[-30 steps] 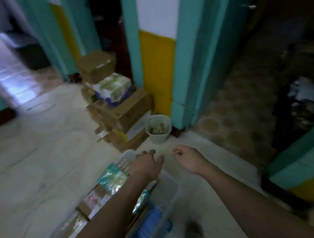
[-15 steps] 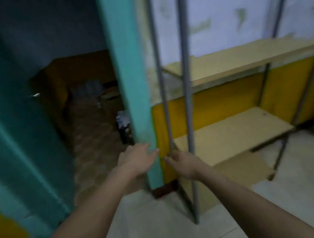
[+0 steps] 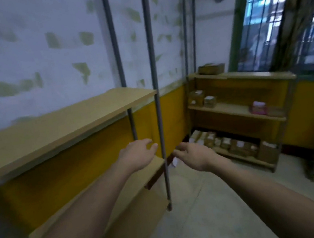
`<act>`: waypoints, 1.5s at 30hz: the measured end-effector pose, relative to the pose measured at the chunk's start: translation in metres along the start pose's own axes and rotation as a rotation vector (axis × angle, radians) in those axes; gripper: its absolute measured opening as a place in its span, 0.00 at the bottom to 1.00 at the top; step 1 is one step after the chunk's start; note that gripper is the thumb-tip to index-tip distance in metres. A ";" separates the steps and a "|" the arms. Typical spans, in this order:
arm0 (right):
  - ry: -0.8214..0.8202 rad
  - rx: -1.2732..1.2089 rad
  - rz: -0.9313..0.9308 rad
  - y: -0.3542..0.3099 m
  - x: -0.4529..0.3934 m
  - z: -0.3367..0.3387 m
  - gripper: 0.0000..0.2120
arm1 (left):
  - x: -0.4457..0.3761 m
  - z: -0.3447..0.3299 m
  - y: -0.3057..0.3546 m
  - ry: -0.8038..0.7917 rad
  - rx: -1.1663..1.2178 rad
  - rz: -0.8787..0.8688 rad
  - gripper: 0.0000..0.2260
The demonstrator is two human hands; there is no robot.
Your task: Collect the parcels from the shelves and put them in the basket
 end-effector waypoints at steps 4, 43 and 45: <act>0.049 -0.029 -0.068 0.042 -0.065 0.042 0.27 | -0.096 -0.018 0.035 -0.048 -0.003 -0.106 0.25; 0.157 -0.154 -0.651 0.474 -0.624 0.243 0.20 | -0.839 -0.229 0.250 -0.301 0.104 -0.437 0.24; 0.123 -0.140 -0.664 0.495 -0.657 0.244 0.22 | -0.873 -0.248 0.253 -0.318 0.106 -0.431 0.25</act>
Point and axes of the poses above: each hand's wrist, its own x-axis away from the middle knuckle, its own z-axis out of the back of the hand, y = z × x, the point moved 1 cm from there along -x, towards the middle knuckle, and after that the axes turned 15 degrees about -z, right-handed, at the moved point
